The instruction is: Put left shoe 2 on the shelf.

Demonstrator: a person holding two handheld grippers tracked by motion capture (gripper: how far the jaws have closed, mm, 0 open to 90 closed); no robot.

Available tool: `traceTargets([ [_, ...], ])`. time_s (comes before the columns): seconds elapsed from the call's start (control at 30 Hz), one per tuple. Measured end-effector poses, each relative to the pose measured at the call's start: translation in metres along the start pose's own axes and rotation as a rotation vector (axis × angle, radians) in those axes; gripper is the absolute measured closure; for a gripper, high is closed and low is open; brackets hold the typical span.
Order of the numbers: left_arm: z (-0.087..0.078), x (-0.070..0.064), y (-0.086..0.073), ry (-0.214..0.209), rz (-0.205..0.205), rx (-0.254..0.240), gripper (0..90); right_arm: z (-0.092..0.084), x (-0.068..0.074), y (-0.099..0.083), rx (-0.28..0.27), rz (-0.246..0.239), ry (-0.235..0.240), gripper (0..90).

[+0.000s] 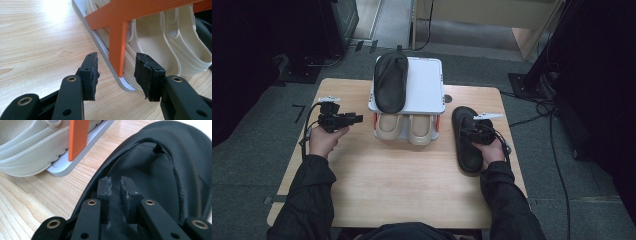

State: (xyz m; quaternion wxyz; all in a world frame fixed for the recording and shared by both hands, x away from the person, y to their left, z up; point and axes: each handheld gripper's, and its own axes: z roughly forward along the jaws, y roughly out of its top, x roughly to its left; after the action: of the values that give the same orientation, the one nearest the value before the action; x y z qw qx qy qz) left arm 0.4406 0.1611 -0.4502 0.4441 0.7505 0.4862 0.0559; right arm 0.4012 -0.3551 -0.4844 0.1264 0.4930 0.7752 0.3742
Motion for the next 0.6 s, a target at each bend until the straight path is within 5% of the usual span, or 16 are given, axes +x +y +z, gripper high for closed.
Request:
traceTargets([
  [0.17, 0.0, 0.0, 0.0, -0.001, 0.001, -0.005, 53.5, -0.001, -0.003, 0.0, 0.007, 0.005, -0.011, 75.7],
  [0.6, -0.003, 0.001, 0.0, -0.005, 0.0, -0.02, 53.5, -0.032, -0.019, 0.008, -0.105, 0.011, -0.062, 69.8],
])
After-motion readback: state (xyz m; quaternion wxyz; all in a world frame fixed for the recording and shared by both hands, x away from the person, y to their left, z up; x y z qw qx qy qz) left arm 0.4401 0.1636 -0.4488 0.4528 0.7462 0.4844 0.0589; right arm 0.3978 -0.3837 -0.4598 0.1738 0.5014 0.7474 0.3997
